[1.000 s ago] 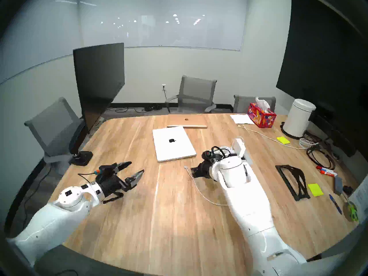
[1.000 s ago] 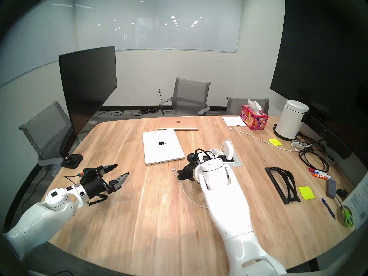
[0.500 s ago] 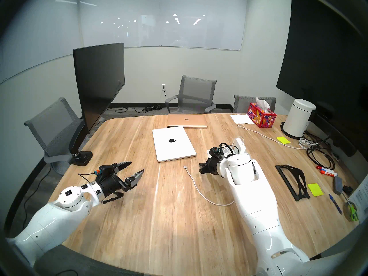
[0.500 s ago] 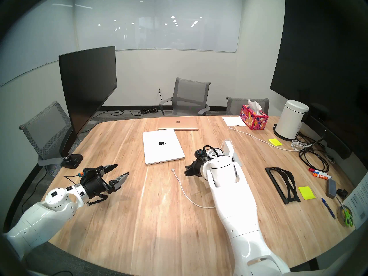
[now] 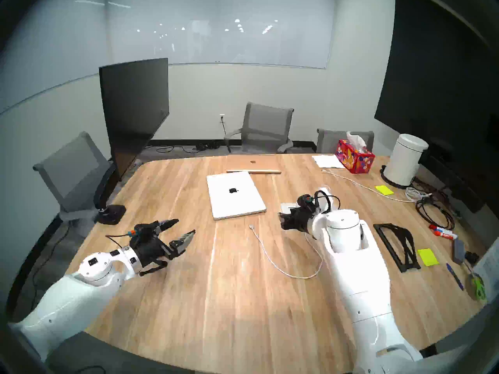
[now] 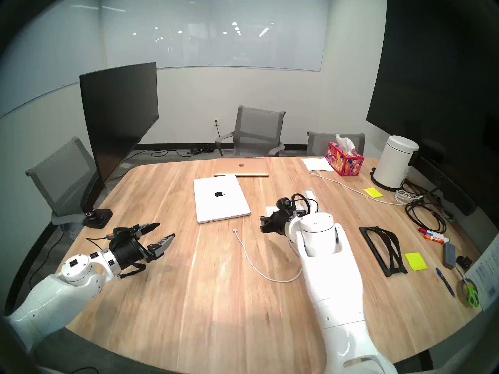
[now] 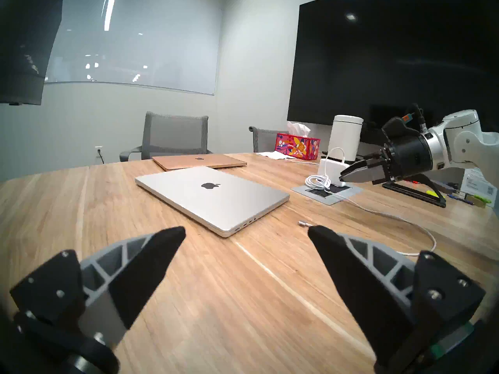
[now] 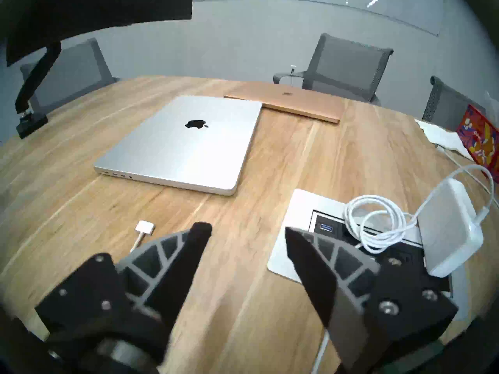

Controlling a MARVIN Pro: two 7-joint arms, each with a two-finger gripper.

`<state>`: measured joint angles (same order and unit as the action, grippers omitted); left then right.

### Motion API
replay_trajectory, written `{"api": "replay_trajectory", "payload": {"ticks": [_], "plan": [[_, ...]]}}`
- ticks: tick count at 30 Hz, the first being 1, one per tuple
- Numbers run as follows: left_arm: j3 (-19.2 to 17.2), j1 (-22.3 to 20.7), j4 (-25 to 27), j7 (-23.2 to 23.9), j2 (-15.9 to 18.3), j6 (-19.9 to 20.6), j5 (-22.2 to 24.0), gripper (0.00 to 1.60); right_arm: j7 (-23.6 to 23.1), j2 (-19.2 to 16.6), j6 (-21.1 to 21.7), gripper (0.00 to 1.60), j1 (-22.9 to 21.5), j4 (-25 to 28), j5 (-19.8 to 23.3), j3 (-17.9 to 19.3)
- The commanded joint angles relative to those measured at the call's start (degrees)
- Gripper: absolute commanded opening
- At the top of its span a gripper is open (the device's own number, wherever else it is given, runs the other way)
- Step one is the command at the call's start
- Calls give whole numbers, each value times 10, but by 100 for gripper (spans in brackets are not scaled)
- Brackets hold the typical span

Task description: Unplug the charging cable from the port of the MacBook and lay it on the desk

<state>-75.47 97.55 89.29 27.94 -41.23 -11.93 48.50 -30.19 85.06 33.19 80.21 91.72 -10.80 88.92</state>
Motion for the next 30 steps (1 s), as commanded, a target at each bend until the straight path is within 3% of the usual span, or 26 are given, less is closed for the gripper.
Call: {"api": "replay_trajectory", "payload": {"ticks": [1, 6, 21, 30], "plan": [[-3, -3, 6, 0, -1, -5, 0, 160, -3, -1, -67, 137, 26, 24, 29, 16], [-3, -3, 6, 0, -1, -5, 0, 160, -8, -2, -112, 137, 38, 26, 47, 23], [-3, -3, 6, 0, -1, -5, 0, 160, -22, 6, -251, 160, 43, 1, 71, 36], [-3, -3, 7, -1, -1, -6, 0, 160, -27, 9, -268, 160, 42, -5, 70, 40]]}}
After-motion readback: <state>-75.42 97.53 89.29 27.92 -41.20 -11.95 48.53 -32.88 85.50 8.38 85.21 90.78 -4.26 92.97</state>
